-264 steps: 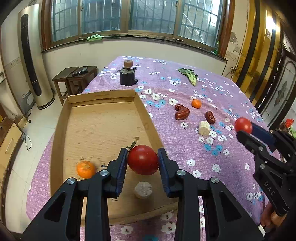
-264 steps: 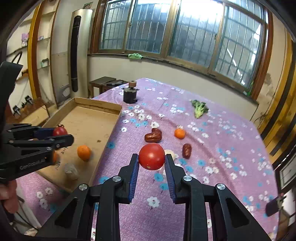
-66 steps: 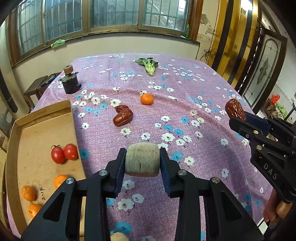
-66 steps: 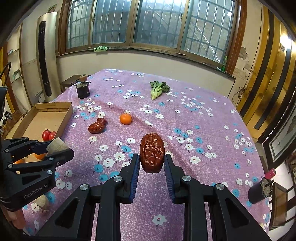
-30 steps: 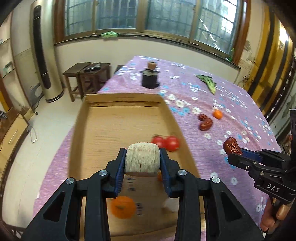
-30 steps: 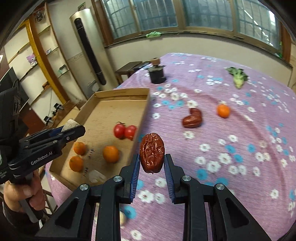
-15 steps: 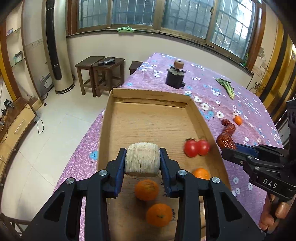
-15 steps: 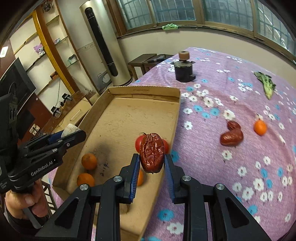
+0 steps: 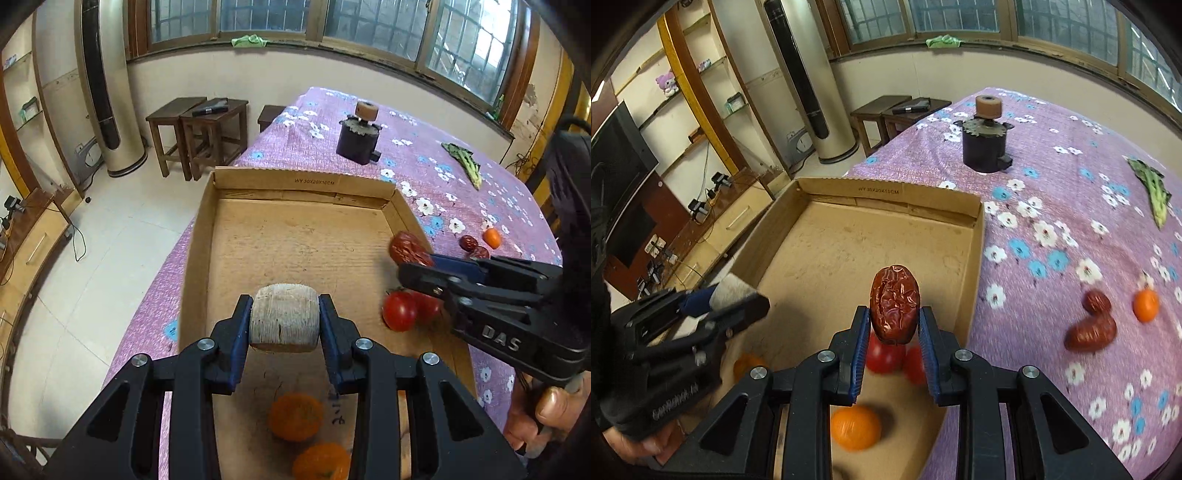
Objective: Organize fruits
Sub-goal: 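Carry the yam piece and red date into the cardboard tray and open both grippers, then grasp another red date with the left gripper while the right gripper grasps an orange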
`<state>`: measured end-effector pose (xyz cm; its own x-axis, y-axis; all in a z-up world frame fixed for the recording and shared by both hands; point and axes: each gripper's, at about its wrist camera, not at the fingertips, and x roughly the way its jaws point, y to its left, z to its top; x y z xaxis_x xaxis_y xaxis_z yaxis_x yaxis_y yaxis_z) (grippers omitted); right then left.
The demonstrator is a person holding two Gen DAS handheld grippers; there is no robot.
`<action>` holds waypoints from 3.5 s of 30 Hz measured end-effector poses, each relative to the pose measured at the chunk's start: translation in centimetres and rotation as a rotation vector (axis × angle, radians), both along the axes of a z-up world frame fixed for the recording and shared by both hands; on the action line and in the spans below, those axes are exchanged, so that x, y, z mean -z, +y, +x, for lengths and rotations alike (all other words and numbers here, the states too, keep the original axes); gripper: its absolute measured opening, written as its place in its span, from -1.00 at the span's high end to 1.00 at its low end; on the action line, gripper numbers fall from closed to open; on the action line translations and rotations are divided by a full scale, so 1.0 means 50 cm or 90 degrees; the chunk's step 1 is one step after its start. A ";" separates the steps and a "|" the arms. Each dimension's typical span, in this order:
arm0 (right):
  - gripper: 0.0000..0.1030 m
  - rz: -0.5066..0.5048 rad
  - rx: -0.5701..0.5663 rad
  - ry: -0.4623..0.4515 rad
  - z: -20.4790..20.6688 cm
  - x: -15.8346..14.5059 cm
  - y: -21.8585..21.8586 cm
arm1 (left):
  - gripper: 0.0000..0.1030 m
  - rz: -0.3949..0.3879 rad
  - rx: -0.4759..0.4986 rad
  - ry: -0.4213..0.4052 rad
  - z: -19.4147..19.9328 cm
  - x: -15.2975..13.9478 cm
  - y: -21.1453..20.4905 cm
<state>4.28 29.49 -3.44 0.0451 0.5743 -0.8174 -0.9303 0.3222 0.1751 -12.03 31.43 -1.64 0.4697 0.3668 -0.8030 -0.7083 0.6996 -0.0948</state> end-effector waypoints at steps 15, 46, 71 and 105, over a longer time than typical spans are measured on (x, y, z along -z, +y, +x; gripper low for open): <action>0.31 -0.050 -0.015 0.014 0.022 0.063 0.076 | 0.22 -0.019 -0.004 0.095 0.042 0.049 0.013; 0.15 0.032 0.169 0.030 0.151 -0.029 -0.301 | 0.09 0.003 0.124 0.017 0.126 -0.061 -0.201; 0.15 0.010 0.241 0.040 0.313 0.029 -0.318 | -0.01 -0.044 0.196 0.026 0.304 -0.017 -0.250; 0.34 0.109 0.266 0.030 0.257 -0.046 -0.451 | 0.23 -0.027 0.219 -0.014 0.326 0.007 -0.313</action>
<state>17.15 6.93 -1.15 0.2663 0.6421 -0.7189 -0.7167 0.6307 0.2978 4.29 15.78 -1.97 0.5777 0.1495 -0.8024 -0.4284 0.8923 -0.1422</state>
